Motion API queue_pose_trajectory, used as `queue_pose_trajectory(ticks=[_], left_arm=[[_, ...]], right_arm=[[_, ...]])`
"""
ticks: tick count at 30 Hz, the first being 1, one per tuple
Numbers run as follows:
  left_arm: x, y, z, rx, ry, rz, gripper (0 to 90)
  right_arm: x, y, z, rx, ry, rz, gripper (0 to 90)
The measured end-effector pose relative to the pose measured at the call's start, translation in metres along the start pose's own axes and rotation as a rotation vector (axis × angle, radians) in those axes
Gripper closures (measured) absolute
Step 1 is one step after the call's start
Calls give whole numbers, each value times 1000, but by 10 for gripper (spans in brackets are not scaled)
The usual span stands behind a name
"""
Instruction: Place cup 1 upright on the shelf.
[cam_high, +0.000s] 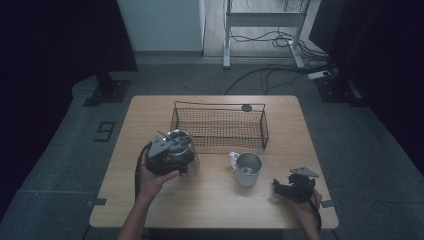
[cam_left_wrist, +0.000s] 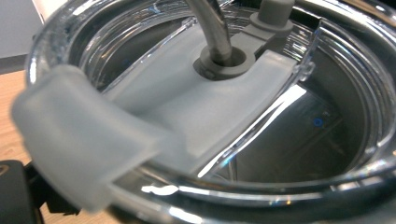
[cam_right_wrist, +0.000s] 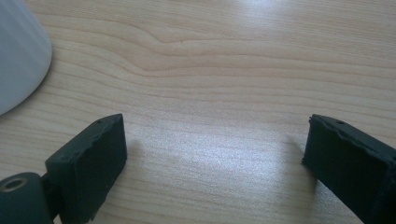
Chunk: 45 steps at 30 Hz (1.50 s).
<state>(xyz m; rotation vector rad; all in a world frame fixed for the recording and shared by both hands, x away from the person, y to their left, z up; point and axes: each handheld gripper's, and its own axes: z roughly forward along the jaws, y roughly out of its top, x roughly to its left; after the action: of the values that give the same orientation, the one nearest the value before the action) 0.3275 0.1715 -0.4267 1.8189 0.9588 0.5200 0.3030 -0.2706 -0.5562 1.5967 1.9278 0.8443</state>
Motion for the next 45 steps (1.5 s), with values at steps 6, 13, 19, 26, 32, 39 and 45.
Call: queue_pose_trajectory(ticks=[6, 13, 19, 26, 32, 39, 45], left_arm=[[5, 6, -1, -5, -21, -17, 41], [7, 18, 1, -3, -12, 0, 41], [10, 28, 3, -6, -11, 4, 41], [11, 36, 2, -13, -8, 5, 41], [11, 41, 3, -10, 1, 13, 41], [11, 48, 6, -10, 8, 21, 41], [11, 53, 8, -14, 10, 25, 41]], right_arm=[[0, 0, 0, 0, 0, 0, 58], [0, 0, 0, -1, -2, 2, 61], [0, 0, 0, -2, -4, 5, 65], [0, 0, 0, -3, -5, 7, 67], [0, 0, 0, -3, -7, 7, 70], [0, 0, 0, -3, -8, 8, 72], [0, 0, 0, -3, -9, 8, 74]])
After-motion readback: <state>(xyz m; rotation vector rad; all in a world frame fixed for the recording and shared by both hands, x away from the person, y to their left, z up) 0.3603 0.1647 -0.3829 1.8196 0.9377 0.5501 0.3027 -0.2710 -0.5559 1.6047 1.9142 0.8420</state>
